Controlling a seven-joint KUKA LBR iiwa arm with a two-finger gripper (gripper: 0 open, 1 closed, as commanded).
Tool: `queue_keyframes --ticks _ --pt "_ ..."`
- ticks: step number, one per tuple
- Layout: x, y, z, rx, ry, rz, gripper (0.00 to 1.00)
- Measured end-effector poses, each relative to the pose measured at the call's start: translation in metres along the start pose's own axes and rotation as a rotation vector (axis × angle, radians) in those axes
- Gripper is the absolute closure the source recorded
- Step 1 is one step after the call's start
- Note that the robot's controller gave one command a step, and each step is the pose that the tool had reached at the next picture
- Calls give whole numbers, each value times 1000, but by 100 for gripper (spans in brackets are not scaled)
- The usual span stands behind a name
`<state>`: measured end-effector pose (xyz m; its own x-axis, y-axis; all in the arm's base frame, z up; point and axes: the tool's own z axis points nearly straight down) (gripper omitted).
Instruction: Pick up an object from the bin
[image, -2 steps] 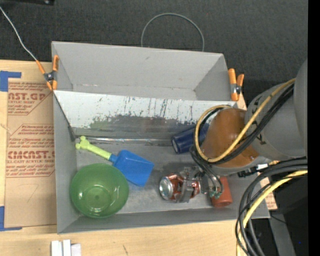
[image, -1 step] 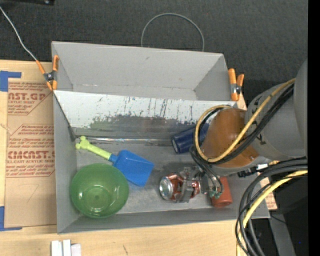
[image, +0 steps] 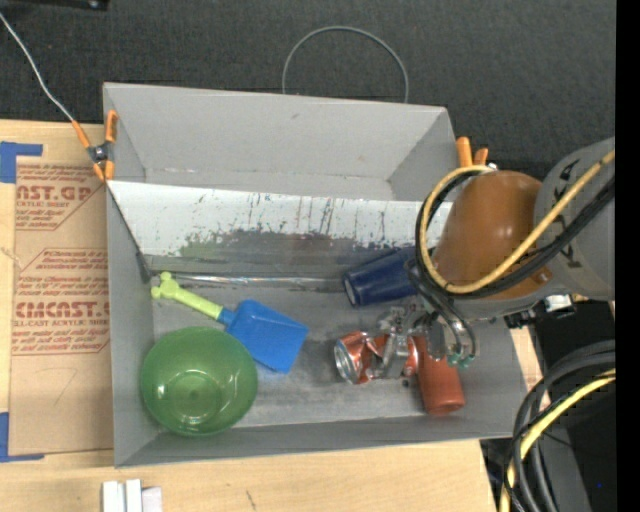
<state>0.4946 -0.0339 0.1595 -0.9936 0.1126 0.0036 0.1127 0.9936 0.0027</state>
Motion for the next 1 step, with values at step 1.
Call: queue_keyframes --ticks 1 --pt "-2 -1 -65 0 -9 0 100"
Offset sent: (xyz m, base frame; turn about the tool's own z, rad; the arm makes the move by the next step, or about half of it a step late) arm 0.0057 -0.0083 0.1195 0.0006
